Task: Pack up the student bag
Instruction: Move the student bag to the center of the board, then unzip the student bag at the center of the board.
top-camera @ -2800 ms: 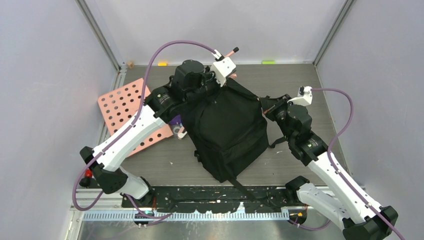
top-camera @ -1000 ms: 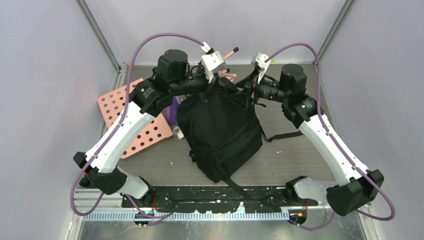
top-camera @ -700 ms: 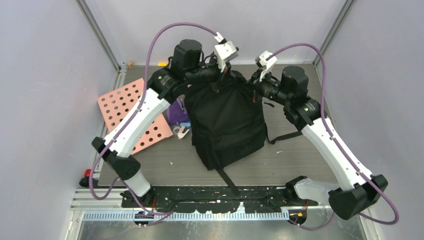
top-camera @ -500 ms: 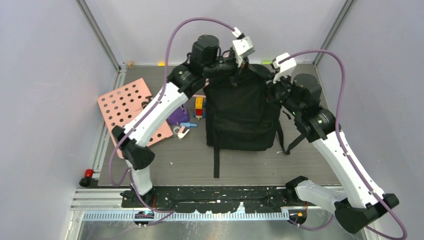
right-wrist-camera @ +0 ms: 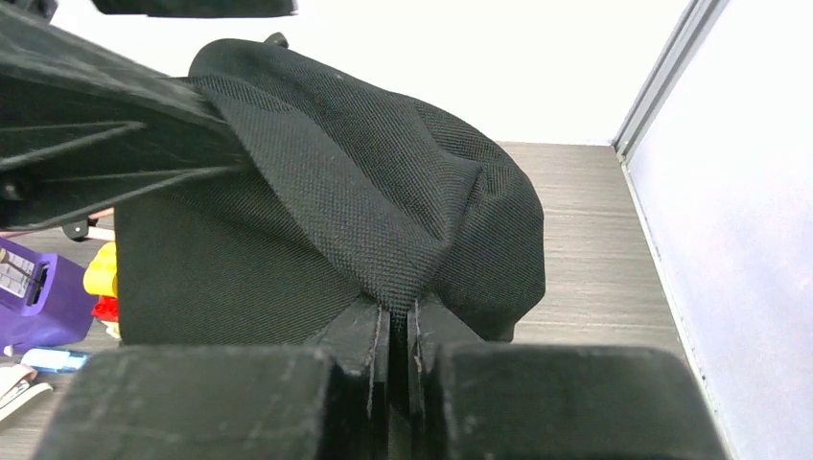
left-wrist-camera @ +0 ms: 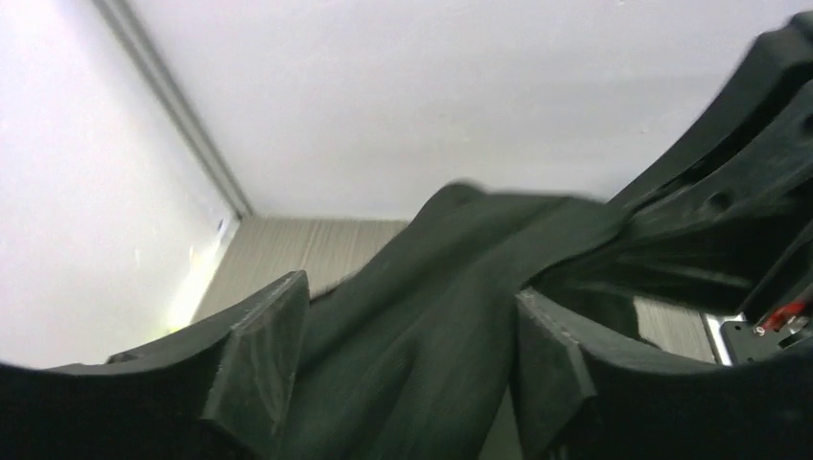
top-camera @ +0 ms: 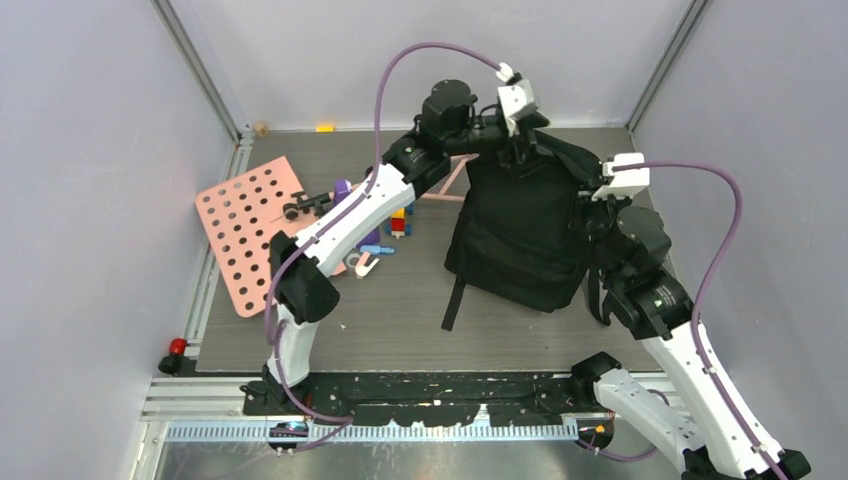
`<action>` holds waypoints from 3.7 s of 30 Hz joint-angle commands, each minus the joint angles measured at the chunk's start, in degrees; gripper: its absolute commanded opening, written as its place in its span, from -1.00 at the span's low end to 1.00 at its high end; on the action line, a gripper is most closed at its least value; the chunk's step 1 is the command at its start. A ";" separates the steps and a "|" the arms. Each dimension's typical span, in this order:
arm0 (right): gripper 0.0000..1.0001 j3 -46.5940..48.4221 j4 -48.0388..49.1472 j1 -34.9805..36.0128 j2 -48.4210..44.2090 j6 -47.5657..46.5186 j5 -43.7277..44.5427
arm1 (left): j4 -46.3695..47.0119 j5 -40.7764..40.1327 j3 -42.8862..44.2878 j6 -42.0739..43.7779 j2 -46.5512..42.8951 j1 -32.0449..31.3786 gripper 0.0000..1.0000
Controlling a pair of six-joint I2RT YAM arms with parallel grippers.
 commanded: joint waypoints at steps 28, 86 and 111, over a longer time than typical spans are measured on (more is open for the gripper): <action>-0.99 5.29 -2.11 -0.54 0.80 9.67 10.31 | 34.59 -19.49 -78.55 -22.21 -40.53 2.47 0.04; 0.06 -18.24 6.80 32.01 0.02 45.72 13.06 | 45.41 -16.64 -75.86 -33.79 -31.07 1.76 -0.98; -0.06 -18.34 18.96 39.18 23.75 46.75 35.62 | 41.11 -15.22 -75.43 -32.45 -33.83 1.81 -1.00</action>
